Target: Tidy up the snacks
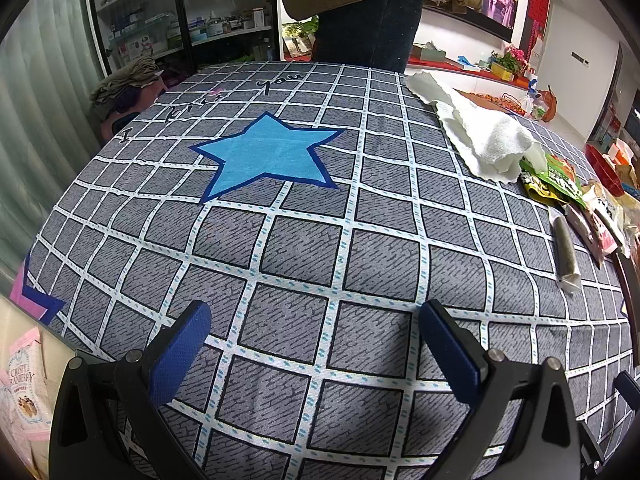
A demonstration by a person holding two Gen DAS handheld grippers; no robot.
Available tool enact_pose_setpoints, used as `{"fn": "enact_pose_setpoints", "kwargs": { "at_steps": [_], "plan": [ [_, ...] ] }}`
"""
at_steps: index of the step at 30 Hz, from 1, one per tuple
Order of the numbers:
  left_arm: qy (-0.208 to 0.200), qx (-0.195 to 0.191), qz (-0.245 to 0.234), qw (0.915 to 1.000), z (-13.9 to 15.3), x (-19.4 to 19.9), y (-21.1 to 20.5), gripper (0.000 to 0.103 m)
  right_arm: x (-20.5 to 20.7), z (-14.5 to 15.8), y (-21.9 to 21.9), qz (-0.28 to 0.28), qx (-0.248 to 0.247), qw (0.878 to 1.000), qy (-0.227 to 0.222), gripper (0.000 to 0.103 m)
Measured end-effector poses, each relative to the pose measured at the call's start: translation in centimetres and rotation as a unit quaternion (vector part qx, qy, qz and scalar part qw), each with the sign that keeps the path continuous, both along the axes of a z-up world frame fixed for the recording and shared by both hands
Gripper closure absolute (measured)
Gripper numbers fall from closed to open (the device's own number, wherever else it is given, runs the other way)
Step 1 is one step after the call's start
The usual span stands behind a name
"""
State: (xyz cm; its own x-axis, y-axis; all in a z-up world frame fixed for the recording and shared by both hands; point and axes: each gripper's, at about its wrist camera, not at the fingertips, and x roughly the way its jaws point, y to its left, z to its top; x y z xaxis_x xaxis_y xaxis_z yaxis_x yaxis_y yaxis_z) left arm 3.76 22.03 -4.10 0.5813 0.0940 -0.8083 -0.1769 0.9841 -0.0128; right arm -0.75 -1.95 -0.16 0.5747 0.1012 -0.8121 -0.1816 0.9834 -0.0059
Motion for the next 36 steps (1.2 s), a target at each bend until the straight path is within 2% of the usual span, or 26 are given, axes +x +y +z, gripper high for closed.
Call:
{"fn": "enact_pose_setpoints", "kwargs": {
  "at_steps": [36],
  "plan": [
    [0.0, 0.0, 0.001, 1.0, 0.12, 0.03, -0.05, 0.0, 0.01, -0.02, -0.02, 0.0, -0.001, 1.0, 0.0, 0.0]
  ]
}}
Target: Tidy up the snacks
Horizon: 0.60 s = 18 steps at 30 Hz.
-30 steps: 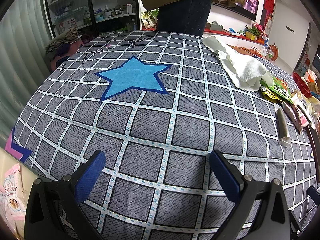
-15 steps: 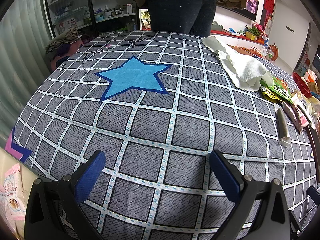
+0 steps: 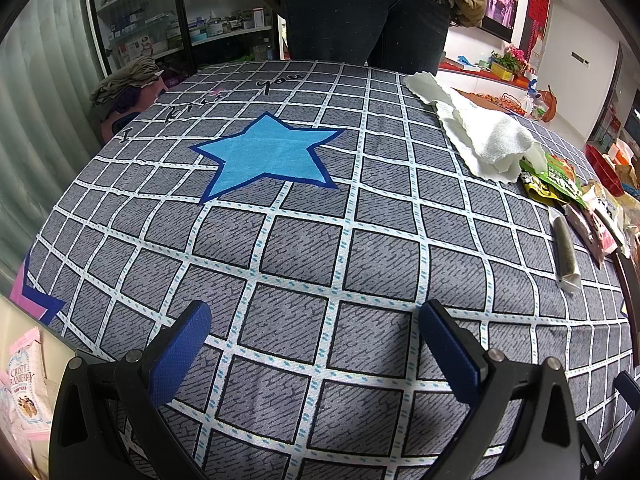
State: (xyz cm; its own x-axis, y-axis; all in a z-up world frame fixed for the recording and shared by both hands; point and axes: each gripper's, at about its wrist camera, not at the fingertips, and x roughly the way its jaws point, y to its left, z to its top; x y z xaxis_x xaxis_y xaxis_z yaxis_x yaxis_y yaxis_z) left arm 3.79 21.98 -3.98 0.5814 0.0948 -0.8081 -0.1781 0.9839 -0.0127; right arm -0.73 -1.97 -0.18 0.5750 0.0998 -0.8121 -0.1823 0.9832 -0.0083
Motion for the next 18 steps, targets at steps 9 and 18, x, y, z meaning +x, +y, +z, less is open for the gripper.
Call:
{"fn": "enact_pose_setpoints", "kwargs": {
  "at_steps": [9, 18],
  "plan": [
    [0.0, 0.0, 0.0, 1.0, 0.0, 0.01, -0.01, 0.0, -0.03, 0.01, 0.03, 0.0, 0.0, 1.0, 0.0, 0.0],
    [0.0, 0.0, 0.0, 1.0, -0.16, 0.04, -0.02, 0.0, -0.13, 0.05, 0.12, 0.0, 0.0, 1.0, 0.0, 0.0]
  ]
}}
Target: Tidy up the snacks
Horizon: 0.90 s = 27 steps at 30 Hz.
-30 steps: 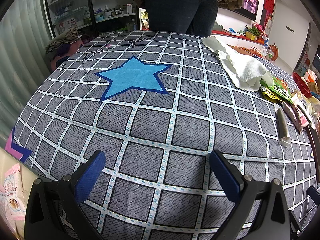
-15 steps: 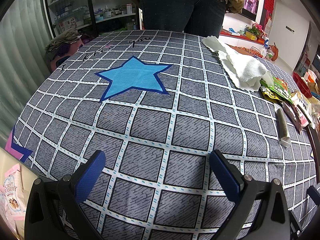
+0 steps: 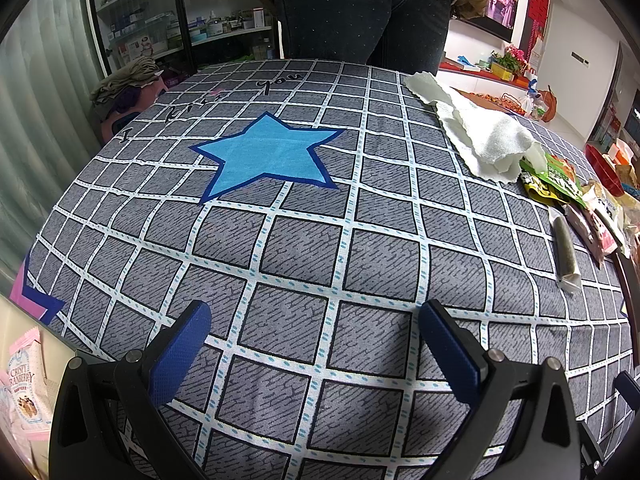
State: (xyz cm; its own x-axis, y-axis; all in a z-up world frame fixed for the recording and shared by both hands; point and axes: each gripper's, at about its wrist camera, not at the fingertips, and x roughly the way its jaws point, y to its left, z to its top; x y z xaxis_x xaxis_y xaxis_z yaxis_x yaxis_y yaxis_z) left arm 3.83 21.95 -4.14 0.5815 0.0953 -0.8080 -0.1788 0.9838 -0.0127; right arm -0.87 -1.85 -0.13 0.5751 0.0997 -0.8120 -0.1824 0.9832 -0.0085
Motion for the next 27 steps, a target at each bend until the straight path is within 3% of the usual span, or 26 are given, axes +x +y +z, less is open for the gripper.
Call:
{"fn": "enact_pose_setpoints", "kwargs": {
  "at_steps": [27],
  "plan": [
    [0.0, 0.0, 0.0, 1.0, -0.06, 0.04, -0.03, 0.0, 0.09, -0.03, -0.07, 0.0, -0.001, 1.0, 0.0, 0.0]
  ]
}}
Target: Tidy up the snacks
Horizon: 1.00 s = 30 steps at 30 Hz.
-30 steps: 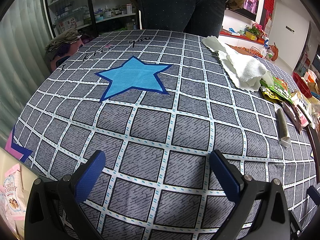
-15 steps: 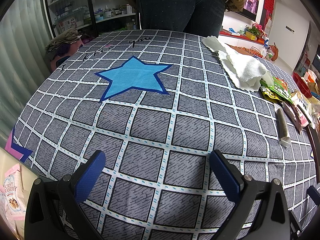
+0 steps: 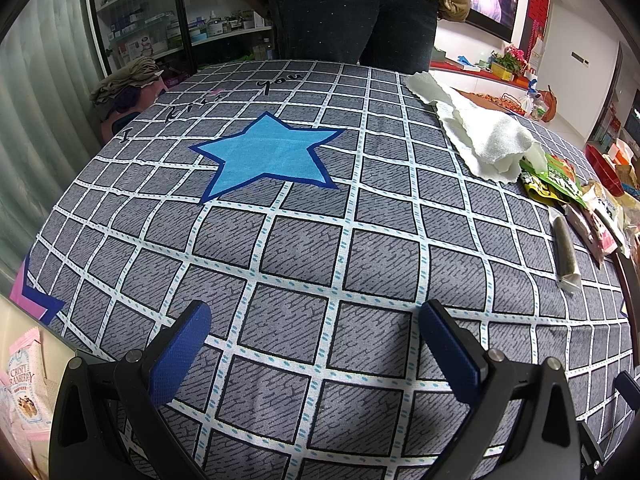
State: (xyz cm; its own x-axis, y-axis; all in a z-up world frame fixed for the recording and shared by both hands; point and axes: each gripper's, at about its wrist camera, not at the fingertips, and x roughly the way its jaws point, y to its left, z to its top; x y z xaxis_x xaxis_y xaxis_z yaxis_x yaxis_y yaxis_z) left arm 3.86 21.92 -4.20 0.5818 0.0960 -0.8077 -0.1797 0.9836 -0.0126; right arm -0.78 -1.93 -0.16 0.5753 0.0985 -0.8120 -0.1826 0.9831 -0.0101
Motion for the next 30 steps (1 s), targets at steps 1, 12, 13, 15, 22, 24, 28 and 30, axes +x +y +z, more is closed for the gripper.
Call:
{"fn": "enact_pose_setpoints", "kwargs": {
  "at_steps": [1, 12, 13, 15, 22, 24, 28, 30],
  "plan": [
    [0.0, 0.0, 0.0, 1.0, -0.01, 0.0, 0.0, 0.0, 0.11, -0.05, -0.1, 0.0, 0.0, 1.0, 0.0, 0.0],
    [0.0, 0.0, 0.001, 1.0, 0.01, 0.0, 0.0, 0.0, -0.02, 0.04, 0.28, 0.0, -0.001, 1.0, 0.0, 0.0],
    [0.0, 0.0, 0.002, 1.0, -0.08, -0.04, -0.1, 0.0, -0.04, 0.06, 0.36, 0.001, 0.0, 1.0, 0.0, 0.0],
    [0.0, 0.0, 0.0, 1.0, -0.38, -0.03, -0.18, 0.0, -0.02, -0.04, -0.18, 0.002, 0.0, 1.0, 0.0, 0.0],
    [0.0, 0.0, 0.0, 1.0, -0.24, -0.1, -0.19, 0.0, 0.03, -0.07, -0.07, 0.0, -0.001, 1.0, 0.0, 0.0],
    [0.0, 0.0, 0.0, 1.0, -0.36, -0.06, -0.16, 0.0, 0.02, -0.07, -0.06, -0.001, -0.001, 1.0, 0.0, 0.0],
    [0.0, 0.0, 0.0, 1.0, -0.39, -0.04, -0.16, 0.0, 0.04, -0.09, -0.07, -0.001, -0.001, 1.0, 0.0, 0.0],
    [0.0, 0.0, 0.0, 1.0, -0.24, -0.11, -0.18, 0.0, -0.08, -0.05, 0.0, -0.001, -0.001, 1.0, 0.0, 0.0]
  ]
}}
